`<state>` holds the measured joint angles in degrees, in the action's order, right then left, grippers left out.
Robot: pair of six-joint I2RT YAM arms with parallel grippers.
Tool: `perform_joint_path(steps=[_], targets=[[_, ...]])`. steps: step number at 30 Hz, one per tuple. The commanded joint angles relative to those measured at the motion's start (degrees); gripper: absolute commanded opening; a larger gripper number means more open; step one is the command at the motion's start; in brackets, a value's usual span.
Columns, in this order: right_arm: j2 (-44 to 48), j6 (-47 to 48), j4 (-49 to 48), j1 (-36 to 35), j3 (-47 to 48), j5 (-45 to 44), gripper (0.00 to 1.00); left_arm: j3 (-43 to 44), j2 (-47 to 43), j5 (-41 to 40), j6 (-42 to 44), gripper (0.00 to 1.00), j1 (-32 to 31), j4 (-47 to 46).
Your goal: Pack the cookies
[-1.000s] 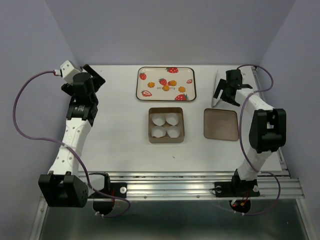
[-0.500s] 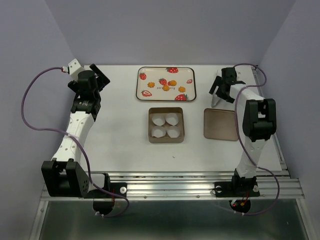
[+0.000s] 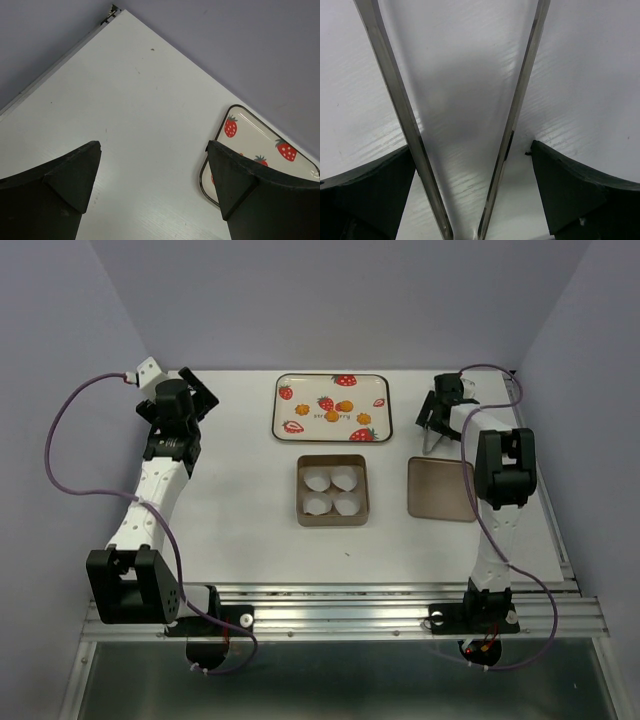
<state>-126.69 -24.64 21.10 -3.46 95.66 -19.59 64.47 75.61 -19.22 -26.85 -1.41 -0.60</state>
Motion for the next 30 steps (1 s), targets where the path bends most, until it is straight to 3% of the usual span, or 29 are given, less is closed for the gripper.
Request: perform_joint_path(steps=[1,9,17,23,30], targets=[[-1.7,1.5,-1.8,-0.8,2.4,-2.8,1.0,1.5,-0.4,0.3,0.3,0.99,0.6,-2.3],[-3.6,1.7,-1.8,-0.8,3.6,-2.6,1.0,2.2,1.4,1.0,0.1,0.99,1.0,-1.9],[-5.8,4.6,-1.9,-0.8,5.6,-4.4,0.92,2.9,2.5,3.4,0.7,0.9,1.0,-1.9],[-4.2,5.0,-1.9,-0.8,4.7,-3.4,0.69,2.6,1.1,4.5,1.1,0.9,1.0,-1.9],[1.2,8.8,-1.9,-0.8,8.8,-1.8,0.58,2.3,-0.5,4.9,1.2,0.96,1.0,-2.0]])
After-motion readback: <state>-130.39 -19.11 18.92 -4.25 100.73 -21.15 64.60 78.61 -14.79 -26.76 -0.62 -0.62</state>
